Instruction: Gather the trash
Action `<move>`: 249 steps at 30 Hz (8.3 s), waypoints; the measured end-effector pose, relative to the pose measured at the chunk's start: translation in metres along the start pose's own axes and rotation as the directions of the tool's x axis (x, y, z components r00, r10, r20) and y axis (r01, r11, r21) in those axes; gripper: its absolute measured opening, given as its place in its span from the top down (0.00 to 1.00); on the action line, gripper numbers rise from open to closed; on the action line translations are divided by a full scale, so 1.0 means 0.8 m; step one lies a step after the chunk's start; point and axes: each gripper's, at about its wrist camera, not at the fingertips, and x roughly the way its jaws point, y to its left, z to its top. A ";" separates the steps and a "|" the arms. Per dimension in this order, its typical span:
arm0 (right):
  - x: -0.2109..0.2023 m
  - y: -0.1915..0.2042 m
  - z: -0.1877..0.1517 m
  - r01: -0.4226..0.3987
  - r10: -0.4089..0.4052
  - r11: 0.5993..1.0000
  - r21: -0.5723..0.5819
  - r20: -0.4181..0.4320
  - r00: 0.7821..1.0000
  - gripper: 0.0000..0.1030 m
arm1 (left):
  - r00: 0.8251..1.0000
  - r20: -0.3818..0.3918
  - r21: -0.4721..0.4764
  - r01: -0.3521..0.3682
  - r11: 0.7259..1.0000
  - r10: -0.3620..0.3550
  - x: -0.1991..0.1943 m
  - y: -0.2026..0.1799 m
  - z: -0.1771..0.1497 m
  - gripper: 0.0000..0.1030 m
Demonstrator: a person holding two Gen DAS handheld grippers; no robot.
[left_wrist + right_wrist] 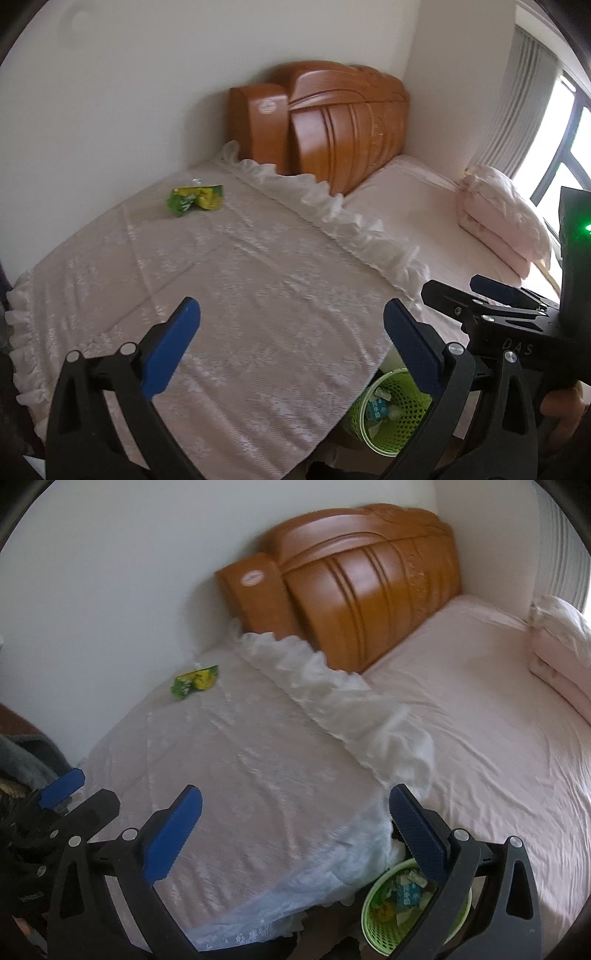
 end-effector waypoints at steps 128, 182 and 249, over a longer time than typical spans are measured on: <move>0.382 0.183 0.164 -0.365 0.143 0.649 -0.668 -0.365 0.920 0.54 | 0.967 -0.167 -0.331 -0.240 0.912 0.193 0.306 0.267 0.197 0.38; -0.095 -0.279 -0.225 0.235 -0.216 0.889 0.393 -0.092 0.972 0.54 | 0.830 -0.486 0.388 0.485 0.784 -0.273 0.131 -0.307 -0.138 0.14; -0.143 0.104 0.033 -0.066 0.100 0.970 -0.235 0.138 0.985 0.02 | 0.960 0.126 -0.212 -0.221 0.952 0.251 -0.120 0.052 0.017 0.07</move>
